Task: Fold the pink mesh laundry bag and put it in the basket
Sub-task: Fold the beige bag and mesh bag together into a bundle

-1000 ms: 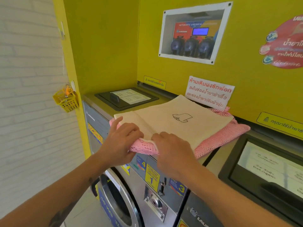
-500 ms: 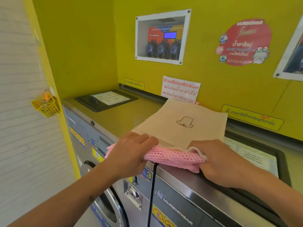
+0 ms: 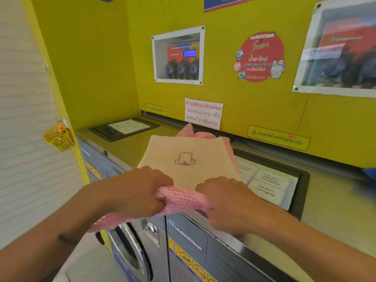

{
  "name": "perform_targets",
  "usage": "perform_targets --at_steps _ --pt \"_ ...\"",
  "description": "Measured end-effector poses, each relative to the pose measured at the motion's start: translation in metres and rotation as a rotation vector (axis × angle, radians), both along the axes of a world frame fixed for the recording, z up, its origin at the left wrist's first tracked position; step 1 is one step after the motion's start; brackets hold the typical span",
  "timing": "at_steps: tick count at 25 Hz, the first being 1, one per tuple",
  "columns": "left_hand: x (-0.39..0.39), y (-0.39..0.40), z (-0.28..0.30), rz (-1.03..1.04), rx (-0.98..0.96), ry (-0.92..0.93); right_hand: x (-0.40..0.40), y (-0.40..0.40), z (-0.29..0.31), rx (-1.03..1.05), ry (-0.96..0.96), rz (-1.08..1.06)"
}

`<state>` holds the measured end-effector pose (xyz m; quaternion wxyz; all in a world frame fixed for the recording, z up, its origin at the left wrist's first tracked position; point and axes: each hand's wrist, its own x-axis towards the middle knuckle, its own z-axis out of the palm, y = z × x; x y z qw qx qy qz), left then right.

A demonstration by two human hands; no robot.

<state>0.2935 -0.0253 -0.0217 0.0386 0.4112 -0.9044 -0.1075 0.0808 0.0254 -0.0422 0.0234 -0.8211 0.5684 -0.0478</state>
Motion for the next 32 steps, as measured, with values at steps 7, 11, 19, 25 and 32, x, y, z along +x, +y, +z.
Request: perform_targets --at_steps 7,11,19,25,32 --pt "0.008 0.009 0.052 0.054 0.198 -0.005 -0.035 -0.021 0.067 0.254 -0.087 0.137" --pt "0.001 -0.016 0.081 0.138 0.085 0.027 -0.044 -0.045 0.097 0.215 -0.102 0.087" --pt "-0.033 -0.147 0.066 0.265 0.001 -0.022 -0.06 -0.168 0.079 0.115 -0.162 -0.175" --pt "-0.056 -0.226 0.042 0.358 -0.486 0.071 -0.065 -0.256 0.07 0.163 -0.34 -0.193" --pt "-0.069 -0.22 -0.039 0.318 -0.26 0.081 -0.059 -0.315 0.008 0.066 -0.147 -0.456"
